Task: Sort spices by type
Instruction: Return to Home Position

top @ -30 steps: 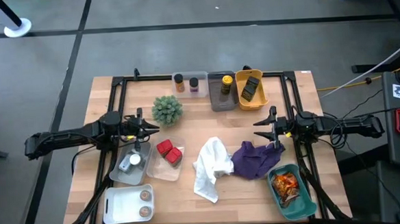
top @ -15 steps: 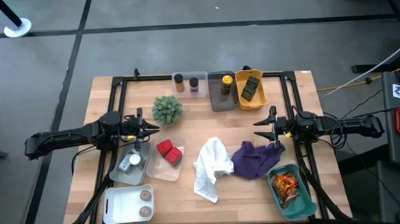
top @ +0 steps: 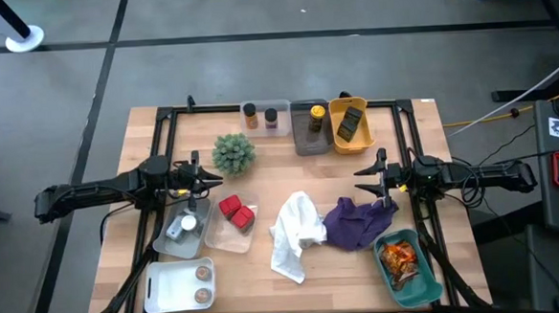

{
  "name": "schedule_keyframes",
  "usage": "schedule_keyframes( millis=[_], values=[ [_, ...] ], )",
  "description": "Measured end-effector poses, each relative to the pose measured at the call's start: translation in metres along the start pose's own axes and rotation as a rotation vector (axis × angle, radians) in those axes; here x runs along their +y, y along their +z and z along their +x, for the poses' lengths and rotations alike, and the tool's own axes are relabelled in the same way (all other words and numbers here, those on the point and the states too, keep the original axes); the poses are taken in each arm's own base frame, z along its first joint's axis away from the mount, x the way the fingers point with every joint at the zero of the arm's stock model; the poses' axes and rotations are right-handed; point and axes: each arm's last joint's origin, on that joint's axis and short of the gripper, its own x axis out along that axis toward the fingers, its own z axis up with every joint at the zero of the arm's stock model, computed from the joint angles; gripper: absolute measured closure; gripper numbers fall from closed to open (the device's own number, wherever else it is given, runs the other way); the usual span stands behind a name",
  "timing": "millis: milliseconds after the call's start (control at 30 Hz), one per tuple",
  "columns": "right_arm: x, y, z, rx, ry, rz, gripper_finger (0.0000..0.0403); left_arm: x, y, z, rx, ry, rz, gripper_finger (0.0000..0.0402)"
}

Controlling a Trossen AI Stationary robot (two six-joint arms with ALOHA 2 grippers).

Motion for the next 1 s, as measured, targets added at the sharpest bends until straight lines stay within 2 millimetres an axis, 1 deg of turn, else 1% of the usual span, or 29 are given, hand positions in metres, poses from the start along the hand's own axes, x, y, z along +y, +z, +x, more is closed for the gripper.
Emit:
schedule_keyframes(
  millis=[1000],
  values=[
    [-0.0001,0.001,0.0,-0.012,-0.002,0.0,0.0237,0.0,0.0,0.0,0.0,0.0,0.0,0.0357]
  ],
)
